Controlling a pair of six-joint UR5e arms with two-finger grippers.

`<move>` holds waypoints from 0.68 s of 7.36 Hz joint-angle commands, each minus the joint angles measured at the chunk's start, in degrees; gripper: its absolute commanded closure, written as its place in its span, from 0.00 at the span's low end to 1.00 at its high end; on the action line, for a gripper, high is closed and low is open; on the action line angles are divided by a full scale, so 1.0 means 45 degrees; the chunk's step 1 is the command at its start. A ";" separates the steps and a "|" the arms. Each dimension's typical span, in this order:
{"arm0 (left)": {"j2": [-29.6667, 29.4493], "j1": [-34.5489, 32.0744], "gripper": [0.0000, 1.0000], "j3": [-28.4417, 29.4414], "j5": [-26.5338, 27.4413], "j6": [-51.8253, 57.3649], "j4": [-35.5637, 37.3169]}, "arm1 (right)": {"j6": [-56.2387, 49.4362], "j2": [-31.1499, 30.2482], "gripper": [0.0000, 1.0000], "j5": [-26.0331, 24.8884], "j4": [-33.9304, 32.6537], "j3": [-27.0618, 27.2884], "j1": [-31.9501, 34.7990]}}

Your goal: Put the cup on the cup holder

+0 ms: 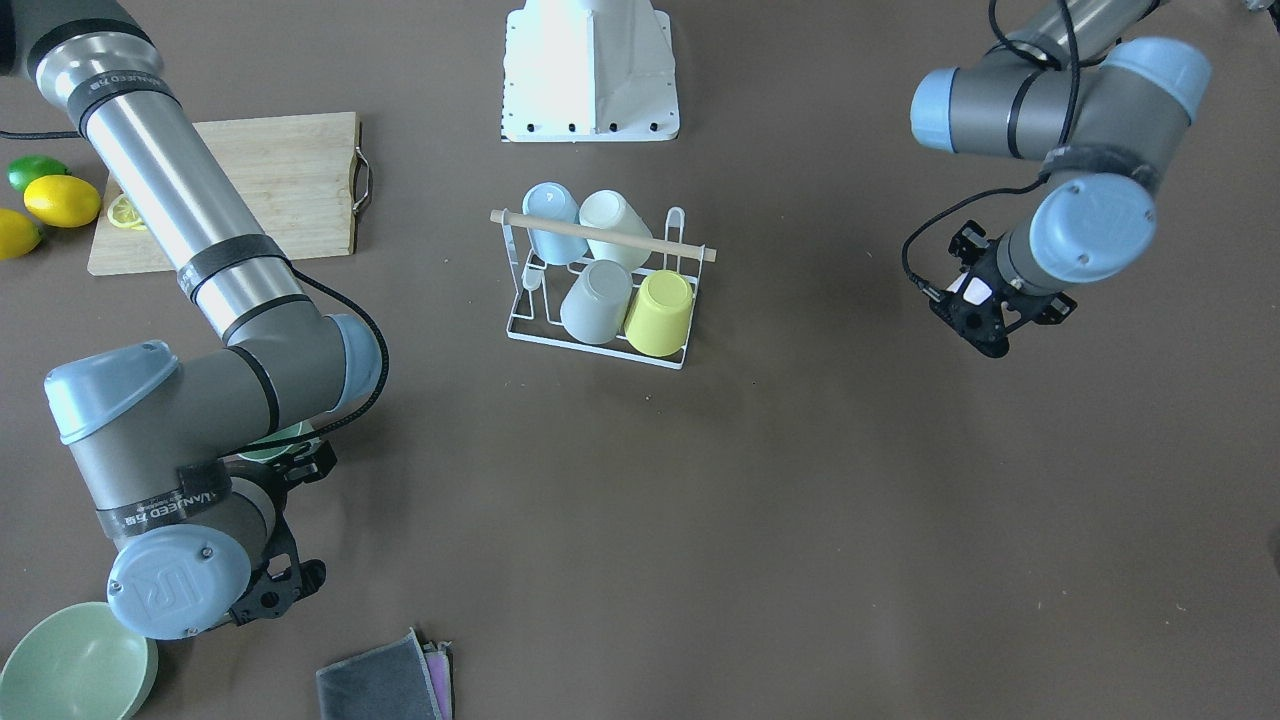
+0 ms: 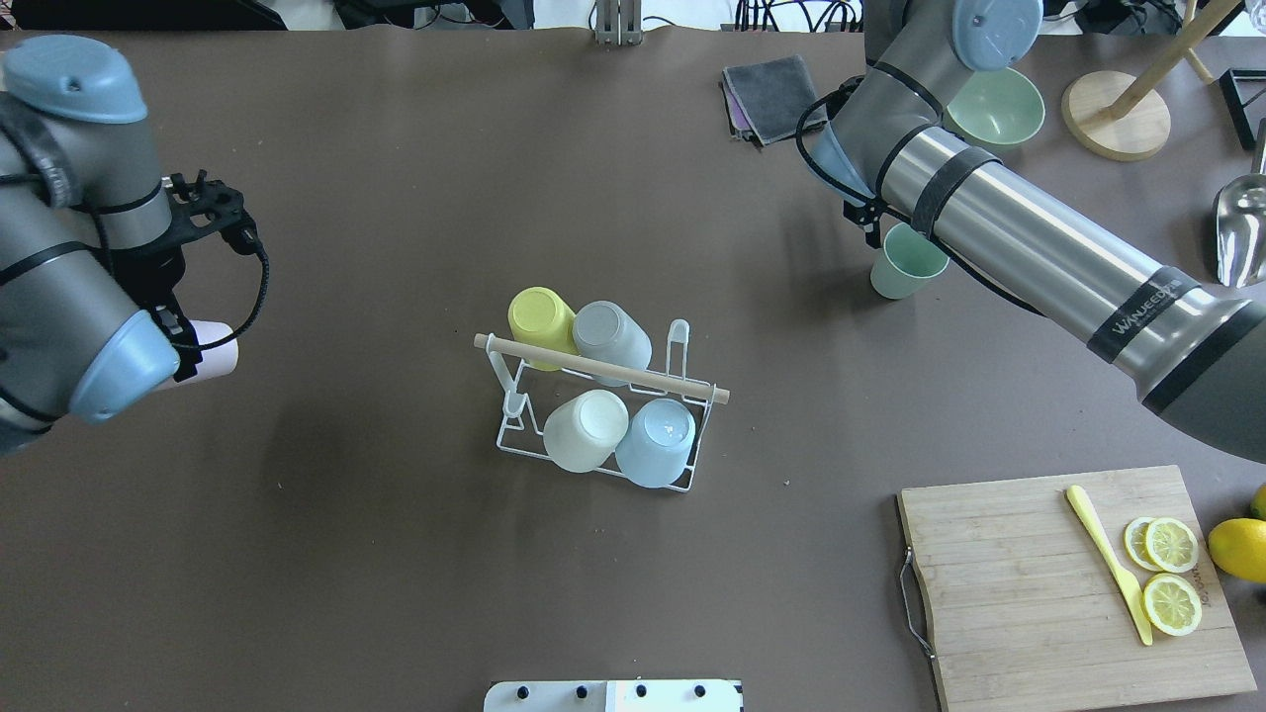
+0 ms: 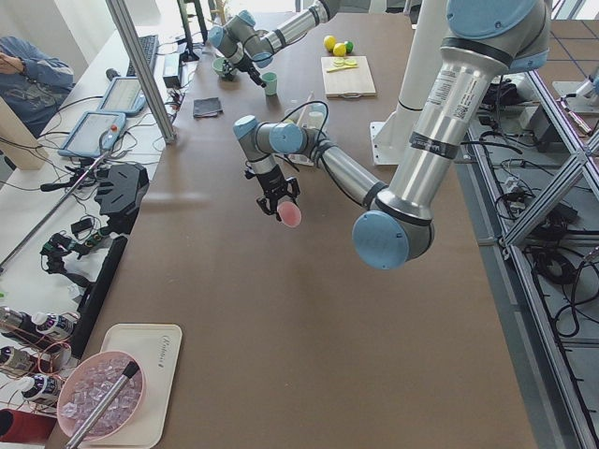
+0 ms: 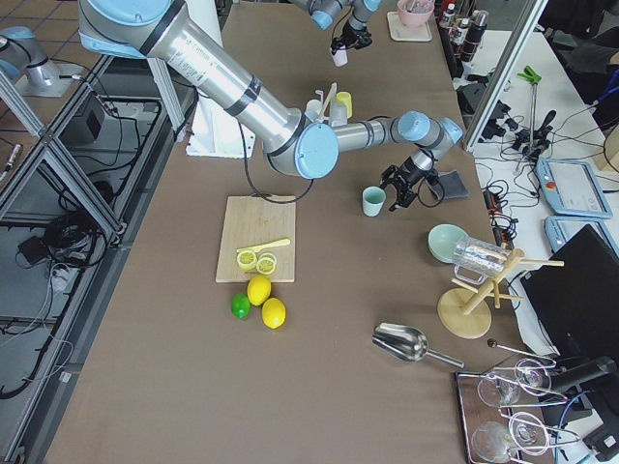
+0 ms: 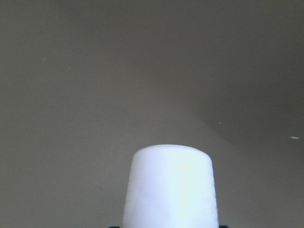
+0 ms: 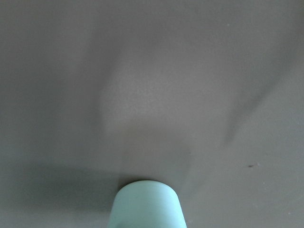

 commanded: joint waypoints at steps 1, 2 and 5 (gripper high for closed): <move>0.2396 0.0070 0.38 -0.1942 -0.0898 -0.4297 -0.6217 | 0.0061 0.0064 0.00 0.0167 0.0000 -0.0104 -0.0124; 0.2770 0.0148 0.38 -0.1925 -0.0802 -0.6424 -0.9632 | 0.0061 0.0084 0.00 0.0342 0.0000 -0.0182 -0.0144; 0.3437 0.1311 0.37 -0.1964 0.2907 -0.9024 -1.7536 | -0.0017 0.0045 0.00 0.0208 0.0000 -0.0202 -0.0669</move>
